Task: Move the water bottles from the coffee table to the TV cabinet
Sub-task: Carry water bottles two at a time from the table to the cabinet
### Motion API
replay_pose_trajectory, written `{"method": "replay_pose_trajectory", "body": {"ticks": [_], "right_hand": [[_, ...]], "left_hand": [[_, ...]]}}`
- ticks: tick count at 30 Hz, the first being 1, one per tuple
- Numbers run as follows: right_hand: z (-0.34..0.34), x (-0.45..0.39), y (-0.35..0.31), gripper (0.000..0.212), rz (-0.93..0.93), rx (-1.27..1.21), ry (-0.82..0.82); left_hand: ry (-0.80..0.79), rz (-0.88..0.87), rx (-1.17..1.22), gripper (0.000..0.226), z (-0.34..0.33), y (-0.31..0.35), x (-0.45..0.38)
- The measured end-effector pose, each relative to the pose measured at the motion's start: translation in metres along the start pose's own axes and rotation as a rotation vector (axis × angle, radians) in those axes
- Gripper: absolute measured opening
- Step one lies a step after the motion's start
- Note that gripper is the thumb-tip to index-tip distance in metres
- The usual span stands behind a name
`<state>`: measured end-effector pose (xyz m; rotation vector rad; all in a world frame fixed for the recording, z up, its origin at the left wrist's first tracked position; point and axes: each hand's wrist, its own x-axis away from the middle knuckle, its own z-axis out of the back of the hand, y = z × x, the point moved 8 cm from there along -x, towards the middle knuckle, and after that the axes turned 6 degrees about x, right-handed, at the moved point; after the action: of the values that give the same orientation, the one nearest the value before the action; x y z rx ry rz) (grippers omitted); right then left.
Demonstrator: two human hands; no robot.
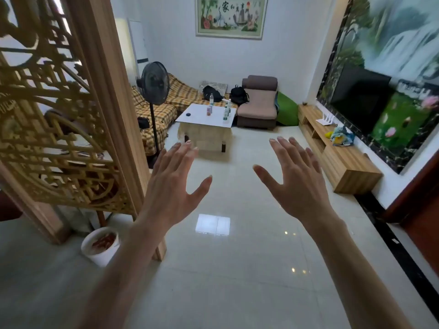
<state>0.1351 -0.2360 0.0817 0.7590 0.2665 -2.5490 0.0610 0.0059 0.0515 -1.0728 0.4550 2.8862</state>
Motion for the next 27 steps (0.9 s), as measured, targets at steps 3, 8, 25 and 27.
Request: {"method": "replay_pose_trajectory", "body": {"ticks": [3,8,25,27], "right_hand": [[-0.026,-0.028,0.016,0.078,-0.012,0.026,-0.005],[-0.08,-0.089,0.055,0.077,-0.001,0.002,0.019],[-0.251,-0.312,0.159,0.077,-0.011,-0.084,-0.033],[-0.274,-0.34,0.164,0.078,-0.014,-0.083,-0.037]], "left_hand": [[-0.02,0.021,0.001,0.072,-0.03,-0.012,-0.028],[-0.028,-0.006,0.012,0.072,-0.095,-0.031,-0.087],[-0.085,0.053,0.018,0.075,-0.27,-0.114,-0.3],[-0.082,0.057,0.029,0.075,-0.291,-0.133,-0.327]]}}
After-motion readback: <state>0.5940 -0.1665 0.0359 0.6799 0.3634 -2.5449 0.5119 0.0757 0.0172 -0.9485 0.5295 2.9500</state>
